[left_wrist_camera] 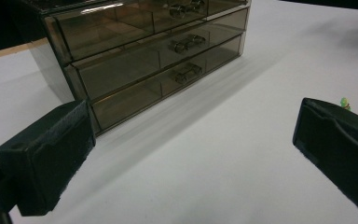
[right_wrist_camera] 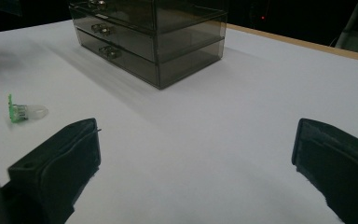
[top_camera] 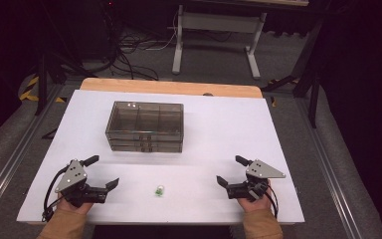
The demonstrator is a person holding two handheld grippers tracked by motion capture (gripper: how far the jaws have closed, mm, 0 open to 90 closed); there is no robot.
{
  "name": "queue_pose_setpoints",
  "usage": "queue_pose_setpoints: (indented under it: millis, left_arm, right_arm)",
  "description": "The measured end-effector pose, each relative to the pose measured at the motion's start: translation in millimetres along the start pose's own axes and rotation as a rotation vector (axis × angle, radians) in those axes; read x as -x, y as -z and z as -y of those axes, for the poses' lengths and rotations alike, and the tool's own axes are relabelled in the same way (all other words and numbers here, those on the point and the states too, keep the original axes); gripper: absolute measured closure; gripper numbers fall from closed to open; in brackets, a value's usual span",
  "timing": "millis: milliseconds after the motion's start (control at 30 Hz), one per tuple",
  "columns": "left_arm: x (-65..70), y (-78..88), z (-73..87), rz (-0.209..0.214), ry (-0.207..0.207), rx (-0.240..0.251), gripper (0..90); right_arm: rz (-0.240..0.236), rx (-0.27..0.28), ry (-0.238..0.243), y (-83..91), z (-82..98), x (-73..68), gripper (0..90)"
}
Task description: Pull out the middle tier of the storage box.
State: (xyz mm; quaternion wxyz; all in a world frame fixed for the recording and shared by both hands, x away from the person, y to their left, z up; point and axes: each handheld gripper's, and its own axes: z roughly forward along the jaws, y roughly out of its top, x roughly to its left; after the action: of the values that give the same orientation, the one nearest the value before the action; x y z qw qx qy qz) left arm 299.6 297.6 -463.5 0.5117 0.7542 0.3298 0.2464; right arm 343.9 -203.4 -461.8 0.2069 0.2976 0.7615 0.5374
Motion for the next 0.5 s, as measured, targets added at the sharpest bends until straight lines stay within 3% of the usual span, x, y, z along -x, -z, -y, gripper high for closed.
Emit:
queue_pose_setpoints:
  millis: [233, 500]
  left_arm:
    - [-0.9, -1.0, -1.0, 0.000, -0.017, -0.017, 0.1]
    - [-3.2, -0.5, -2.0, -0.013, -0.005, -0.010, 0.1]
  right_arm:
    - [-0.007, 0.001, 0.005, -0.8, 0.3, 0.2, 0.6]
    - [-0.010, 0.005, -0.005, -1.5, 0.9, 1.6, 0.0]
